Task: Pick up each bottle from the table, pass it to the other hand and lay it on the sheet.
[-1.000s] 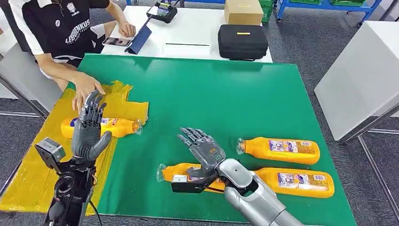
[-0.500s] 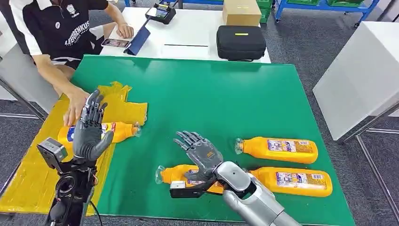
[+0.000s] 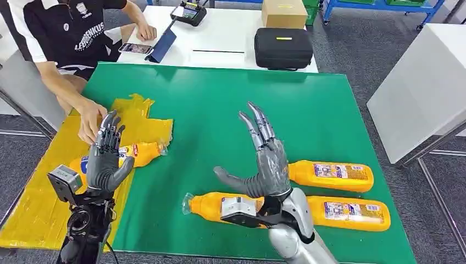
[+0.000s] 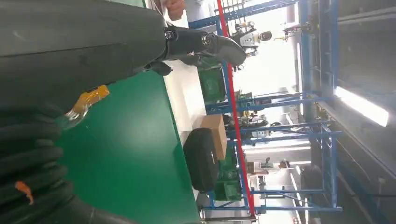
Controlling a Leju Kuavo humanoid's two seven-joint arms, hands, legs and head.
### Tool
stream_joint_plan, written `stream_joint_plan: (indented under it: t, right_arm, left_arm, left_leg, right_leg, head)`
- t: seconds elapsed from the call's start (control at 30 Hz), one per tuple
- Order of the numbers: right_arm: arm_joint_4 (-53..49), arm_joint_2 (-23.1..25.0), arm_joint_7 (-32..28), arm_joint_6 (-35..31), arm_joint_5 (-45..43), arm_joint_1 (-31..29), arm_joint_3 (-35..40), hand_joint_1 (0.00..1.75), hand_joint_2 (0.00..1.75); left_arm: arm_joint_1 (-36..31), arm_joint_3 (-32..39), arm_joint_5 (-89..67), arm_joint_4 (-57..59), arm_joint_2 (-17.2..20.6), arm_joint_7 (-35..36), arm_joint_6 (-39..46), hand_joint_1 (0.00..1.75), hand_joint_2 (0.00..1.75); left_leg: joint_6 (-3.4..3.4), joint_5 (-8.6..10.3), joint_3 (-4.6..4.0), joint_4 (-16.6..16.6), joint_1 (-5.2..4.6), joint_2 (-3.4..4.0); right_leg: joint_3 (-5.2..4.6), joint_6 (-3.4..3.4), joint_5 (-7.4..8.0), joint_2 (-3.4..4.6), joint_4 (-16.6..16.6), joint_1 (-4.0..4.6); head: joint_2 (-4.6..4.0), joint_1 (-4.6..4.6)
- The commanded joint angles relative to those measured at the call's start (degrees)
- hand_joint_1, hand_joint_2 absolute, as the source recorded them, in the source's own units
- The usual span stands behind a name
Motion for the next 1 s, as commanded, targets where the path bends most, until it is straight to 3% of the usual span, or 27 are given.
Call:
stream_joint_plan:
  t: [0.03,0.2,0.27,0.33,0.4,0.53,0.6,1.0]
  right_arm:
    - [-4.2,0.6,-4.0,2.6,-5.1,2.0,-1.9,0.0,1.75]
    - [-0.9,-2.5,-2.3,16.1,-1.8,1.1,3.0,0.0,1.75]
    - [-0.3,-2.8,-2.4,16.3,-0.9,1.3,3.6,0.0,1.75]
    - [2.6,-5.6,-1.4,20.7,6.3,-0.2,7.6,0.0,1.75]
    - [6.5,-6.6,-1.8,23.4,7.6,-0.4,9.1,0.0,1.75]
    - [17.4,-7.4,-1.3,24.1,12.4,-3.0,11.2,0.0,1.75]
    - [19.0,-7.2,-1.4,23.5,12.3,-3.7,10.8,0.0,1.75]
    - [17.8,-7.9,-1.0,23.1,12.5,-3.0,10.0,0.0,1.75]
  left_arm:
    - [-2.6,0.5,0.0,3.7,0.0,0.3,0.6,0.0,1.75]
    - [-5.1,-0.4,-0.1,6.6,0.8,0.3,0.3,0.0,1.75]
    - [-5.3,-0.4,-0.1,6.9,0.9,0.3,0.4,0.0,1.75]
    - [-5.7,-0.8,0.2,7.5,1.2,0.3,0.1,0.0,1.75]
    - [-5.8,-0.8,0.4,7.7,1.3,0.3,0.4,0.0,1.75]
    - [-4.3,-0.7,0.9,6.5,1.5,0.3,1.0,0.0,1.75]
    - [-4.0,-0.6,0.9,6.2,1.3,0.3,1.1,0.0,1.75]
    - [-4.0,-0.3,0.8,6.2,1.2,0.3,1.1,0.0,1.75]
  left_leg:
    - [-0.09,-0.11,0.21,0.0,-0.01,-0.08]
    - [-0.13,-0.12,0.3,0.0,0.0,0.02]
    - [-0.12,-0.1,0.3,-0.1,0.02,-0.03]
    - [-0.13,-0.18,0.44,0.0,0.01,0.0]
    - [-0.1,-0.16,0.45,-0.1,0.02,0.07]
    - [-0.14,-0.26,0.78,-0.2,0.0,0.17]
    - [-0.09,-0.13,0.41,-0.1,0.03,0.16]
    - [-0.08,-0.12,0.22,0.0,0.01,0.05]
  right_leg:
    - [0.23,-0.08,-0.16,-0.16,0.0,0.01]
    - [0.27,-0.08,-0.14,-0.13,0.0,0.03]
    - [0.29,-0.08,-0.14,-0.17,0.0,0.04]
    - [0.42,-0.1,-0.22,-0.16,0.0,0.03]
    - [0.45,-0.06,-0.16,-0.07,-0.1,0.04]
    - [0.75,-0.11,-0.24,-0.02,-0.2,0.03]
    - [0.43,-0.05,-0.08,0.07,-0.1,0.04]
    - [0.26,-0.03,-0.12,-0.02,0.0,0.03]
  head:
    - [0.0,0.02]
    - [0.0,-0.02]
    - [0.0,0.0]
    - [0.0,0.0]
    - [0.0,-0.02]
    - [0.0,0.02]
    - [0.0,-0.02]
    - [0.0,0.0]
